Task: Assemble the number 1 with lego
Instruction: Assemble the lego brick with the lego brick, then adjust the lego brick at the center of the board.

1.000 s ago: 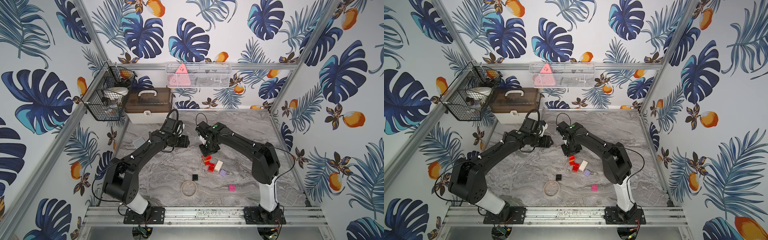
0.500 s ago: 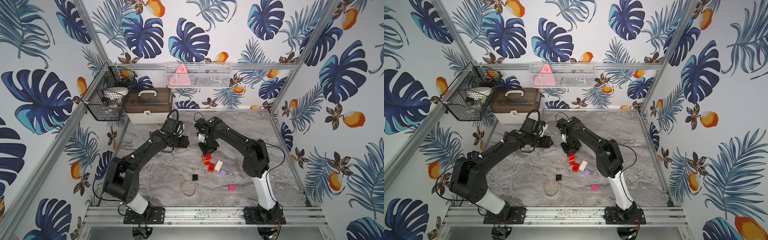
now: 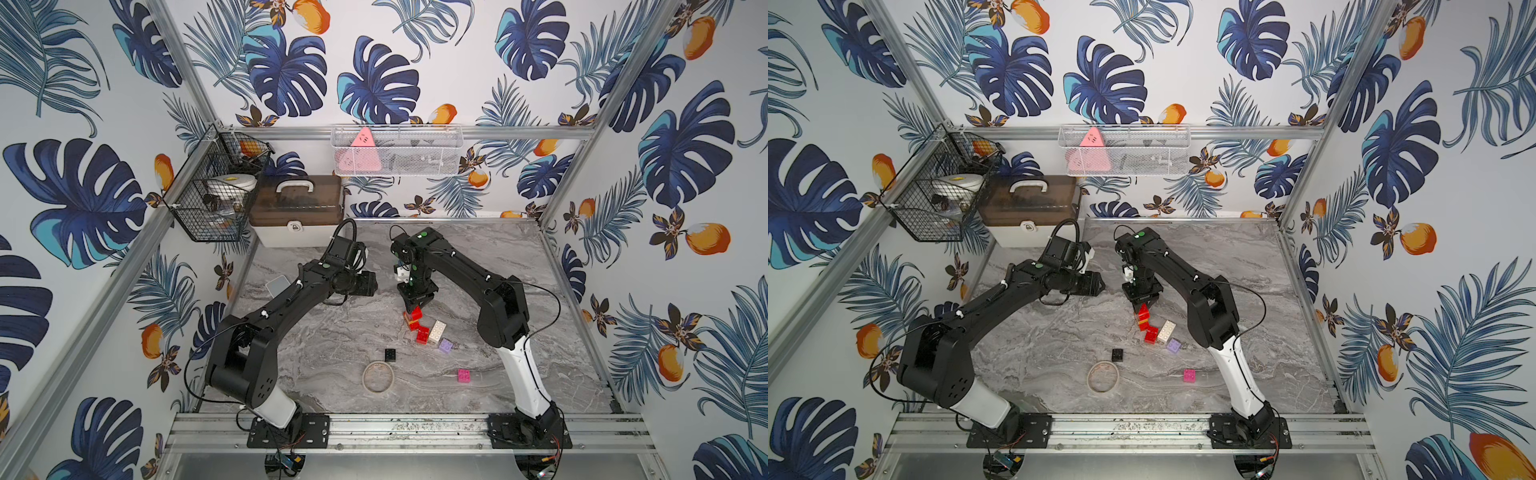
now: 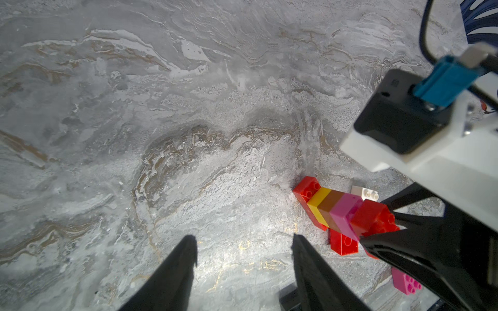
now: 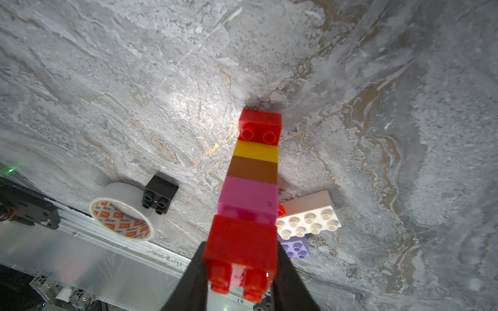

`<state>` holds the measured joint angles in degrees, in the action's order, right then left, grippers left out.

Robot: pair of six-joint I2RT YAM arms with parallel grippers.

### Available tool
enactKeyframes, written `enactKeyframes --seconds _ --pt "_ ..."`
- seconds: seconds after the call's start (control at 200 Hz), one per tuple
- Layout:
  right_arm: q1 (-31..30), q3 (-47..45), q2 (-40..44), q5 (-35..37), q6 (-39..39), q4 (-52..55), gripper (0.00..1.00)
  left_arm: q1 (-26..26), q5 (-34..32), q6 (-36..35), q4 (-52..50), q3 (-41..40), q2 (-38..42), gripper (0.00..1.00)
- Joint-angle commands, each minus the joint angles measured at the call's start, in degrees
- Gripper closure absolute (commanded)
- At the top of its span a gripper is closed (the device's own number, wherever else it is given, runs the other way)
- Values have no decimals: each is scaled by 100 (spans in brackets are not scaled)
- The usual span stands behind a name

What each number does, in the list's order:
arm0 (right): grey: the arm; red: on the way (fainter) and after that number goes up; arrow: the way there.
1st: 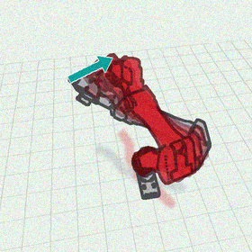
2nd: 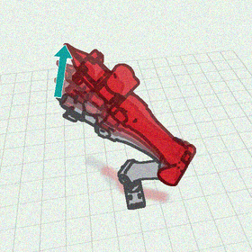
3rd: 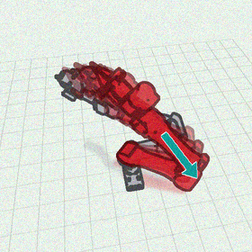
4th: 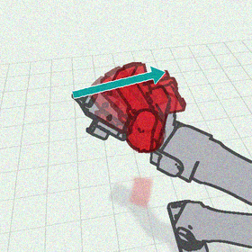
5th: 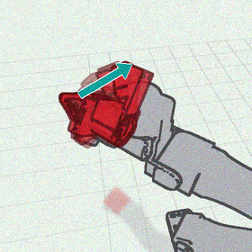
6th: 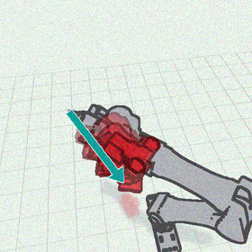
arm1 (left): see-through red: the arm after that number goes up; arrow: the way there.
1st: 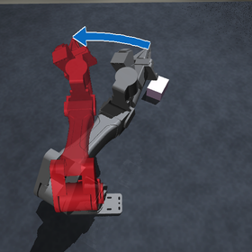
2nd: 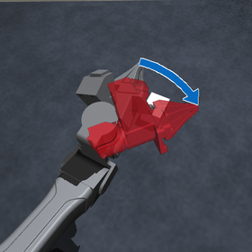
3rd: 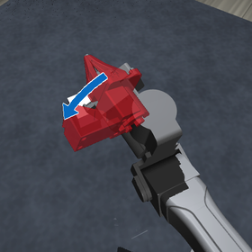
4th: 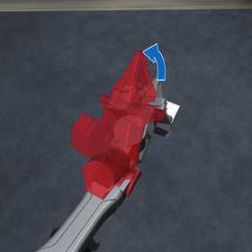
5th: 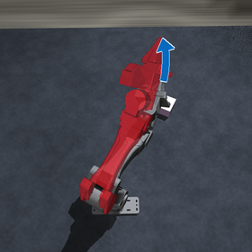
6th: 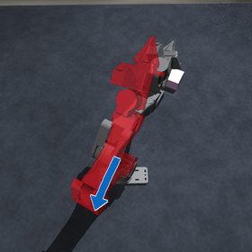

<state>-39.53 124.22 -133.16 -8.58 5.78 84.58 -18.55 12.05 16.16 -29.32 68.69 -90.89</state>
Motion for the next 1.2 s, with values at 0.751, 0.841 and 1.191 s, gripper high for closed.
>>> enactKeyframes --seconds 0.751,0.841,1.191 --pt "-34 1176 -1321 443 303 -149 100 8 82 -39 89 -35 80 38" --pt "-29 1170 -1176 461 318 -213 100 9 104 -32 98 -28 45 39" --pt "-25 2077 -635 672 72 -543 95 8 -132 -71 102 -58 109 38"
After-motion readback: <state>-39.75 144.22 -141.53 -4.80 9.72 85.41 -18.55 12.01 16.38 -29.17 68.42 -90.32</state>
